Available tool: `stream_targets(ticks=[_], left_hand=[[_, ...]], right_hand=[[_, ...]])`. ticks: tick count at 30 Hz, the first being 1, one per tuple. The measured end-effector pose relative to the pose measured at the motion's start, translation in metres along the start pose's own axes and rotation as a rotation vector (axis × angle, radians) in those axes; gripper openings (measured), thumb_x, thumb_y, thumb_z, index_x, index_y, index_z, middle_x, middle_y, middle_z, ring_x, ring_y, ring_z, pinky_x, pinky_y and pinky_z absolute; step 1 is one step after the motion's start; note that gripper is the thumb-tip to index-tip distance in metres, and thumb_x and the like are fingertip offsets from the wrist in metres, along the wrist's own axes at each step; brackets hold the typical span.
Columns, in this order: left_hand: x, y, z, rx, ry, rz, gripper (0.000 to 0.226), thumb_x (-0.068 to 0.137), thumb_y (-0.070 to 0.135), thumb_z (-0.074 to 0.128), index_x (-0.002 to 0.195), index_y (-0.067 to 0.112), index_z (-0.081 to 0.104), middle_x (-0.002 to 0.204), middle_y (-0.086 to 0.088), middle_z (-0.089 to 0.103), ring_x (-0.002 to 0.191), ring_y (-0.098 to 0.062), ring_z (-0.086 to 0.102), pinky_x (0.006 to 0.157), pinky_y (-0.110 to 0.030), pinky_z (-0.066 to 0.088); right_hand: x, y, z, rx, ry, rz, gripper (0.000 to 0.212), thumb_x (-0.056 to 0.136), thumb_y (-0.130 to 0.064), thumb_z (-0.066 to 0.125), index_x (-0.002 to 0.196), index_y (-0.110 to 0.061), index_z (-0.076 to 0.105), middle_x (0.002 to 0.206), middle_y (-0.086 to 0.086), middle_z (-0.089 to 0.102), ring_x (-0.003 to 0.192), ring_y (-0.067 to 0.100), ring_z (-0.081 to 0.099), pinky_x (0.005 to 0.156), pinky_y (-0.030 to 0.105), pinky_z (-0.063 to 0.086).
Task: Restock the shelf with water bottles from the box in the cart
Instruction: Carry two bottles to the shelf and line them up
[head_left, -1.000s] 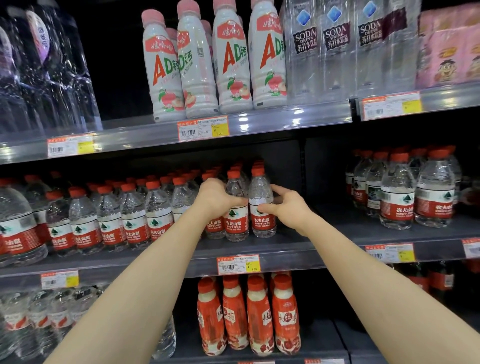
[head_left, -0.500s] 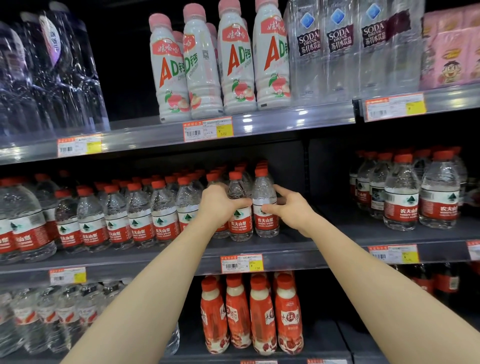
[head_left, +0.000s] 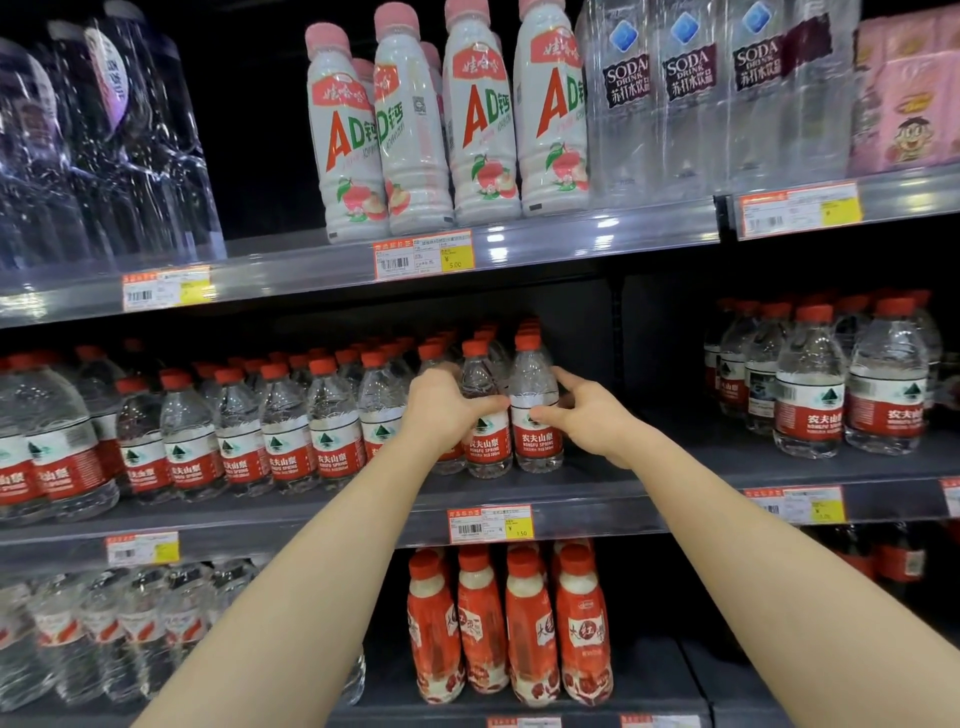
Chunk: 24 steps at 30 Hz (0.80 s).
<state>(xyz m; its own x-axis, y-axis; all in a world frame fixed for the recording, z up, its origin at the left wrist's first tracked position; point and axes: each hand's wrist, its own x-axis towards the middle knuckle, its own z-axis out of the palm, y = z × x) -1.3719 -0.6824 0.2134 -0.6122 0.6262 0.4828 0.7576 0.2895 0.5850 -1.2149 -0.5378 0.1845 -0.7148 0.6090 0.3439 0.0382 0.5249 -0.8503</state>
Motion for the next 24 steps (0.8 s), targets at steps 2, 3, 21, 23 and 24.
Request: stream_targets(ticks=[2, 3, 21, 23, 24], left_hand=[[-0.002, -0.005, -0.006, -0.014, 0.059, 0.057, 0.050, 0.076, 0.060, 0.088, 0.095, 0.025, 0.058, 0.066, 0.010, 0.072, 0.065, -0.009, 0.071, 0.051, -0.011, 0.042], [-0.003, -0.009, -0.010, -0.016, 0.109, 0.082, 0.054, 0.076, 0.062, 0.086, 0.107, 0.025, 0.063, 0.083, 0.011, 0.072, 0.078, -0.009, 0.069, 0.060, -0.016, 0.045], [0.017, -0.021, -0.037, -0.038, -0.115, -0.210, 0.063, 0.099, 0.050, 0.069, 0.131, -0.001, 0.049, 0.055, 0.002, 0.074, 0.038, -0.013, 0.067, 0.035, -0.016, 0.042], [0.016, -0.022, -0.038, -0.017, -0.117, -0.185, 0.070, 0.100, 0.049, 0.069, 0.141, -0.003, 0.045, 0.056, 0.002, 0.074, 0.037, -0.010, 0.066, 0.034, -0.015, 0.042], [0.016, -0.023, -0.038, 0.003, -0.113, -0.171, 0.068, 0.100, 0.049, 0.069, 0.138, -0.004, 0.048, 0.053, 0.003, 0.072, 0.036, -0.007, 0.064, 0.034, -0.014, 0.042]], right_hand=[[0.000, 0.001, 0.001, 0.006, 0.012, 0.003, 0.079, 0.095, -0.022, 0.072, 0.161, -0.022, 0.028, 0.145, 0.004, 0.057, 0.129, 0.022, 0.058, 0.101, 0.034, 0.051], [-0.001, 0.003, 0.001, 0.011, 0.015, 0.005, 0.079, 0.095, -0.022, 0.072, 0.161, -0.023, 0.028, 0.145, 0.003, 0.057, 0.128, 0.022, 0.058, 0.100, 0.033, 0.051], [-0.007, 0.016, 0.013, 0.026, 0.119, 0.015, 0.076, 0.087, -0.030, 0.081, 0.153, -0.028, 0.044, 0.129, -0.001, 0.068, 0.114, 0.016, 0.065, 0.098, 0.038, 0.055], [-0.008, 0.016, 0.014, 0.028, 0.126, 0.013, 0.076, 0.087, -0.030, 0.081, 0.154, -0.028, 0.044, 0.130, -0.001, 0.068, 0.115, 0.017, 0.065, 0.099, 0.039, 0.055], [-0.008, 0.016, 0.014, 0.029, 0.129, 0.013, 0.076, 0.087, -0.030, 0.080, 0.154, -0.028, 0.044, 0.130, 0.000, 0.067, 0.115, 0.018, 0.065, 0.101, 0.041, 0.055]])
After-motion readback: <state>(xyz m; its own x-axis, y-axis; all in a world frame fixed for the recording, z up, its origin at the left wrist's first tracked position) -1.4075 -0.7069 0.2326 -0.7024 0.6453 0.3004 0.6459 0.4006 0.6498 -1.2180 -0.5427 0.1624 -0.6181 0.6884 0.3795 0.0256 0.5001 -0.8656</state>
